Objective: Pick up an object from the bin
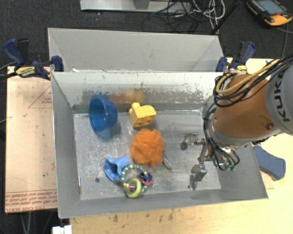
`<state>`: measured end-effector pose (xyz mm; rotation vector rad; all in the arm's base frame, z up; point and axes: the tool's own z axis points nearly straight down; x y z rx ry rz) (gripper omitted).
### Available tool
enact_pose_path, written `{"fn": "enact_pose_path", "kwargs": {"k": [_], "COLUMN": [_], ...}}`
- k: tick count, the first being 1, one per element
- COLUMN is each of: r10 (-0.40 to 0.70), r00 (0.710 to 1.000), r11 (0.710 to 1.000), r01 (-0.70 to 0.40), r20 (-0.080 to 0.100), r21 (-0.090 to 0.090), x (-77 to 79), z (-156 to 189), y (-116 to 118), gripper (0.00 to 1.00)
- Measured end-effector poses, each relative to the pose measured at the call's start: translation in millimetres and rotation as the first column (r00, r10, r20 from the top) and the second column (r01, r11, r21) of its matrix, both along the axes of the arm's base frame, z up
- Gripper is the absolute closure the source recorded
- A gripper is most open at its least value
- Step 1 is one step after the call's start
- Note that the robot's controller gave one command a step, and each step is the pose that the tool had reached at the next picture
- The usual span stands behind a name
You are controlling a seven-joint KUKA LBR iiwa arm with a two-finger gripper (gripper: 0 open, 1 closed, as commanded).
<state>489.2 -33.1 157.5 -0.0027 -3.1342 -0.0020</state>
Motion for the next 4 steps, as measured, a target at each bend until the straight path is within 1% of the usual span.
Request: {"fn": "enact_pose_path", "kwargs": {"k": [1,2,3,4], "r10": [0.001,0.174,0.174,0.125], "r00": [1.0,0.985,0.985,0.992], "r11": [1.0,0.985,0.985,0.992], "r01": [-0.001,-0.174,-0.174,-0.125], "r20": [0.007,0.011,0.011,0.006], "r21": [-0.001,0.0,0.0,0.002], "x": [1.9,12.8,12.7,15.5], "z": [3,-76,-76,-76], "y": [0,122,122,117], "gripper": [0.0,1.0,1.0,1.0]}}
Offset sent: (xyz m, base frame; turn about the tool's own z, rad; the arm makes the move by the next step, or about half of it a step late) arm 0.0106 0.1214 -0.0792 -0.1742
